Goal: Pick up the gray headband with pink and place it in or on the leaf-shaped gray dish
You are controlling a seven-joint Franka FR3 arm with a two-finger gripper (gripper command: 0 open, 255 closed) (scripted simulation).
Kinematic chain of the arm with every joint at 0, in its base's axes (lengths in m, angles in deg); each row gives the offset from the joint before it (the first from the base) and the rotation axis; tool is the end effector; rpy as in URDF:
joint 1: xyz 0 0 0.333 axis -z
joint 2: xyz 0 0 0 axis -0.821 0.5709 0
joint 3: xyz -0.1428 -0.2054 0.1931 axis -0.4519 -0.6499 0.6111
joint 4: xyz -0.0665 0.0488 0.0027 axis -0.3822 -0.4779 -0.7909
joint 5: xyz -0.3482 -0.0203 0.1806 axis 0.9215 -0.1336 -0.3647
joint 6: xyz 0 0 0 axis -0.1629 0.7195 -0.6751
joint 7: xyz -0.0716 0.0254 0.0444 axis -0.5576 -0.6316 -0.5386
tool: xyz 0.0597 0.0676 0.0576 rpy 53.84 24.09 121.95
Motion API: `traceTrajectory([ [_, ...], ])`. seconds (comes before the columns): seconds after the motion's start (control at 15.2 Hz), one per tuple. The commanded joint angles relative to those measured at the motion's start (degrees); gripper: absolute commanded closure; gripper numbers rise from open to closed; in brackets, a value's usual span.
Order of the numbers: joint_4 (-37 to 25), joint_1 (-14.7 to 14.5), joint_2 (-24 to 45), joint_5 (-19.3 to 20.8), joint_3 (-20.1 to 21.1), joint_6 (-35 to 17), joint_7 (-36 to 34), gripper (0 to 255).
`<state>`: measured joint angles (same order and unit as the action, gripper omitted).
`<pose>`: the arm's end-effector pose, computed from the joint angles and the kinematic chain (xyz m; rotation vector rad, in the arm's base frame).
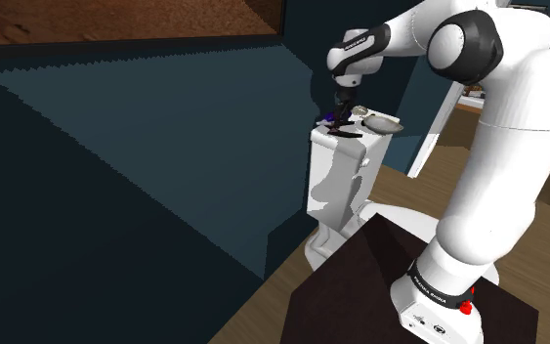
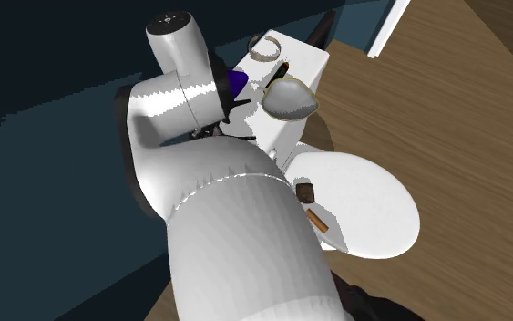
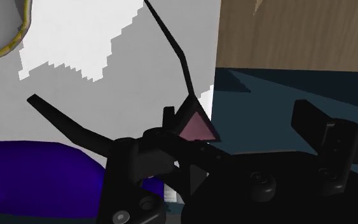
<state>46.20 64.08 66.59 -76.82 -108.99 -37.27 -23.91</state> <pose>0.5418 -0.2979 0.4166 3.0917 0.3107 -0.1084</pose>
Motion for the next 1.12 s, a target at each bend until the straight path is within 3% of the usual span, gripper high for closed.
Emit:
traceTrajectory([
  [0.0, -4.78, 1.46, 4.95, -1.43, -0.02, 0.03, 2.44, 0],
  [0.53, -2.35, 2.14, 7.73, -2.41, 0.36, -5.07, 3.29, 0],
  [1.06, -2.35, 2.14, 7.74, -2.41, 0.36, -5.06, 3.29, 0],
])
